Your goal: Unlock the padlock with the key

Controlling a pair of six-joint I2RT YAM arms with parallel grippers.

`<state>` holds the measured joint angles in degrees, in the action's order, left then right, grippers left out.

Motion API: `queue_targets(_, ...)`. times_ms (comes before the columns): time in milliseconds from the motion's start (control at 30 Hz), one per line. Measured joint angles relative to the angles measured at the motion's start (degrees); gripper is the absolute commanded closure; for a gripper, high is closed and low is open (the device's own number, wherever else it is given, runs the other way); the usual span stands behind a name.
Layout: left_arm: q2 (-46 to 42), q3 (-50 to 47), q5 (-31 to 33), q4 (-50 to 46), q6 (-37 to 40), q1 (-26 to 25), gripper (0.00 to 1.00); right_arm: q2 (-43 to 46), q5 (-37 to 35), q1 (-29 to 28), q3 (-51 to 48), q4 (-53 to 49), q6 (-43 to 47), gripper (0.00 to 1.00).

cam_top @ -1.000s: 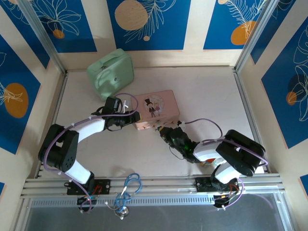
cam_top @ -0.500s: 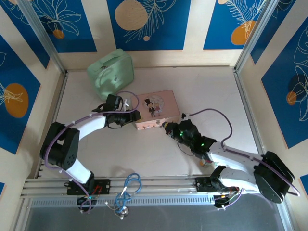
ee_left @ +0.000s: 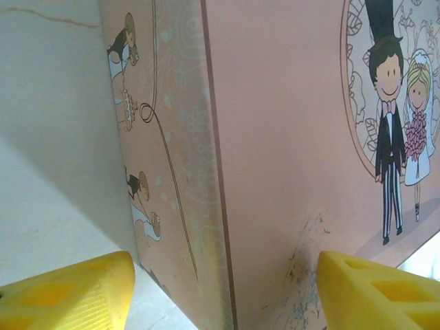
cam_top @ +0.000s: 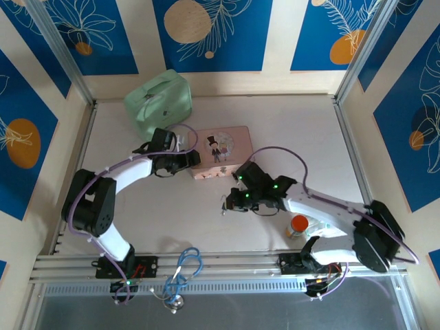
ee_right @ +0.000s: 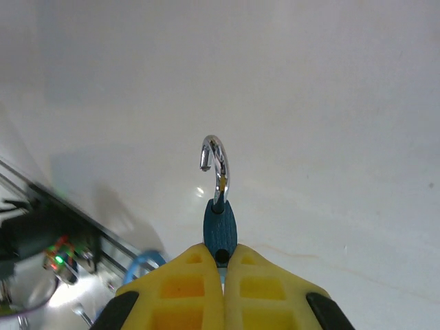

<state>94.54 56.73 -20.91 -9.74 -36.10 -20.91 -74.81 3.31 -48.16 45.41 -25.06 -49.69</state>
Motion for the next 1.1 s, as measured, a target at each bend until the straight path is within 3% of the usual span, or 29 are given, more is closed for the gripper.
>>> queue_targets(300,-13.1,-1.7,3.4,-6.3,1.9,-0.7,0.23,-14.5,4.6,0.5,3.1,-0.2,0.5,0.99)
queue_targets(700,-30.5,-8.7,5.0,-13.7,5.2,-0.7,0.20,-19.3,4.3,5.4,7.2,-3.0,3.6,0.57)
queue_targets(867,-31.0,-8.9,4.9,-13.9,5.4,-0.7,0.18,-17.8,-1.1,5.8,11.9,-10.9,5.5,0.55)
queue_targets(1100,-31.0,-7.6,4.9,-13.7,7.5,-0.7,0.13,-1.1,-13.6,5.8,21.9,-21.7,8.7,0.52)
